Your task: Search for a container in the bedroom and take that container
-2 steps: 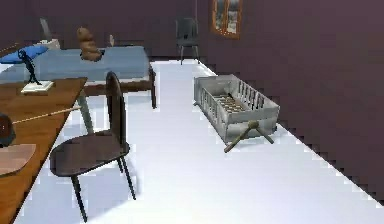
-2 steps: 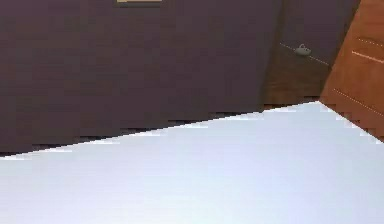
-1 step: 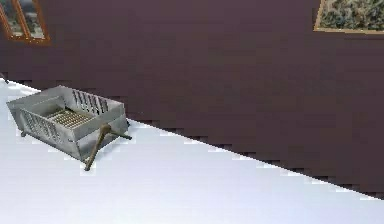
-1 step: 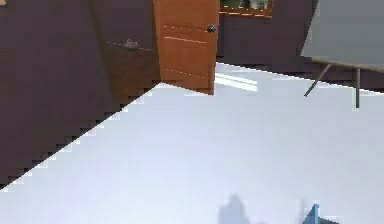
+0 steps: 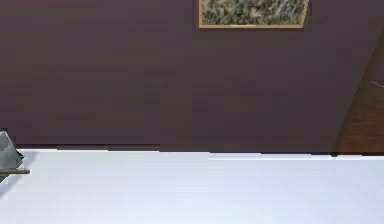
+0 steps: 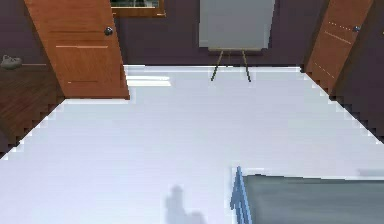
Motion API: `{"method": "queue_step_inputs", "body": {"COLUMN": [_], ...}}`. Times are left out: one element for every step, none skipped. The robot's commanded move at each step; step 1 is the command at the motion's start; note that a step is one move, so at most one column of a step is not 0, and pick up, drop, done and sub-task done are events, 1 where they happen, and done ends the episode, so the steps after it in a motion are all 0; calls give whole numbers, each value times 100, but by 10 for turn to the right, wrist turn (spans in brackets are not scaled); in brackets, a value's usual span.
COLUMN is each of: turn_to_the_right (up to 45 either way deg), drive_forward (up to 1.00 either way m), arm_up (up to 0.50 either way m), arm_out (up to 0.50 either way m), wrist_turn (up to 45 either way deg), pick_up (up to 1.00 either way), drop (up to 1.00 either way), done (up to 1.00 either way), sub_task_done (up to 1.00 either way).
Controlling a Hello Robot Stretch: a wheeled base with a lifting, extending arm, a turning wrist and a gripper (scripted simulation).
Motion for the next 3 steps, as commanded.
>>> {"method": "queue_step_inputs", "body": {"turn_to_the_right": [0,-450,-360], "drive_forward": [25,0,0], "arm_up": [0,0,0], "arm_out": [0,0,0], "wrist_turn": [0,0,0], "pick_up": [0,0,0], "drop": [0,0,0], "done": [0,0,0], "sub_task_done": [0,0,0]}}
